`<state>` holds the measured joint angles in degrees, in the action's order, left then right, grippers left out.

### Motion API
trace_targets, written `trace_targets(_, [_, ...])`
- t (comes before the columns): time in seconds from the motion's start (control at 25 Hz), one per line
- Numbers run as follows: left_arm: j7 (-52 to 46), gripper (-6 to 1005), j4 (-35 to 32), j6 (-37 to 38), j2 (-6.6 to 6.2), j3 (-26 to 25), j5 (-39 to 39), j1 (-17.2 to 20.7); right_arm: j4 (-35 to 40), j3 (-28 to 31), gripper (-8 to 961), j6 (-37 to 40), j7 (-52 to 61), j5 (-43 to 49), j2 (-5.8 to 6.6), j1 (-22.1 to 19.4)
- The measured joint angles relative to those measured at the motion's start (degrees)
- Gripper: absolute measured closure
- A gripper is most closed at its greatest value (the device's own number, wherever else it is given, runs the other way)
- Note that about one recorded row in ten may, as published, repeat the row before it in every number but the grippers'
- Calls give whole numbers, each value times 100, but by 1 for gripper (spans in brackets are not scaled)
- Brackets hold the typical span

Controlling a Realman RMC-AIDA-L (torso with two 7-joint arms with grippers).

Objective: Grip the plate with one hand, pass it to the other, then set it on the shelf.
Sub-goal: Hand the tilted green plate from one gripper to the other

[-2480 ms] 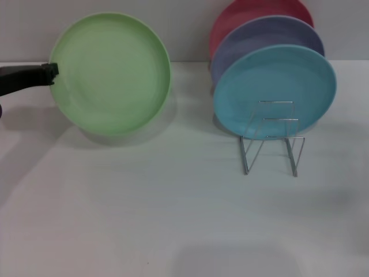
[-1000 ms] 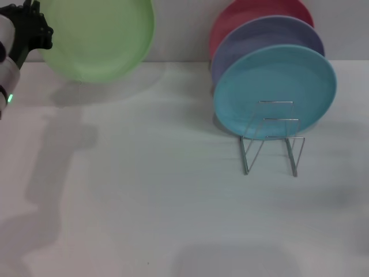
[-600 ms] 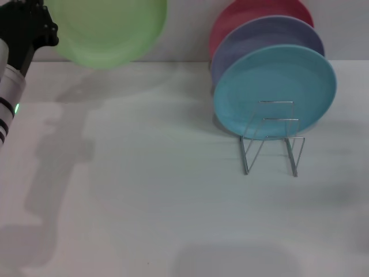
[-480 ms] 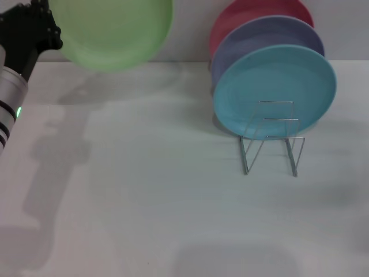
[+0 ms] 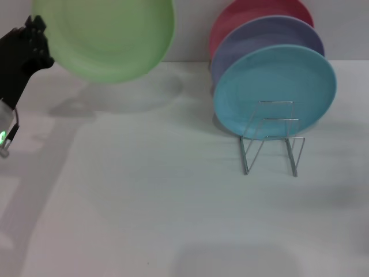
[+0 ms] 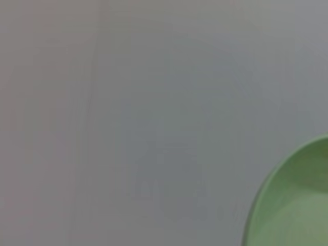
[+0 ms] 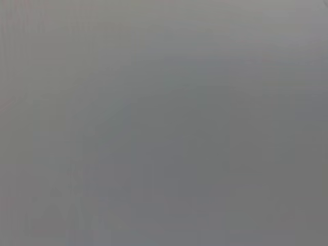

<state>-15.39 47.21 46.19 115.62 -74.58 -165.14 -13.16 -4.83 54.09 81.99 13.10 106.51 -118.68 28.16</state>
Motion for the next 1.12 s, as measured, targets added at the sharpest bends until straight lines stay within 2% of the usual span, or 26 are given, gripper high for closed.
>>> trace_targets(0.08, [-96,964,-360,459,81,-48,-20,8,0,-11,202,0,-1,9,-1,-3])
trace_targets(0.12, [-89,964,-617,745,180,-105,-23,13,0,-24,202,0,0,19,-2,-3])
trace_targets(0.24, [-111,964,-788,893,227,-128,-25,24,0,-34,202,0,-1,25,-3,0])
trace_targets(0.56, [-329,964,-927,1180,240,-118,-20,356,0,-55,202,1,-1,44,-11,-23])
trace_targets(0.72, [-313,964,-1103,1469,286,-78,-12,478,-1,-120,202,1,-1,106,-27,-71])
trace_targets(0.92, [-321,964,-1641,1950,310,-51,2,331,-31,-254,202,10,-1,120,-42,-123])
trace_targets(1.12, [-254,964,-1970,2107,341,-48,67,181,-206,-487,202,79,-1,120,-74,-287])
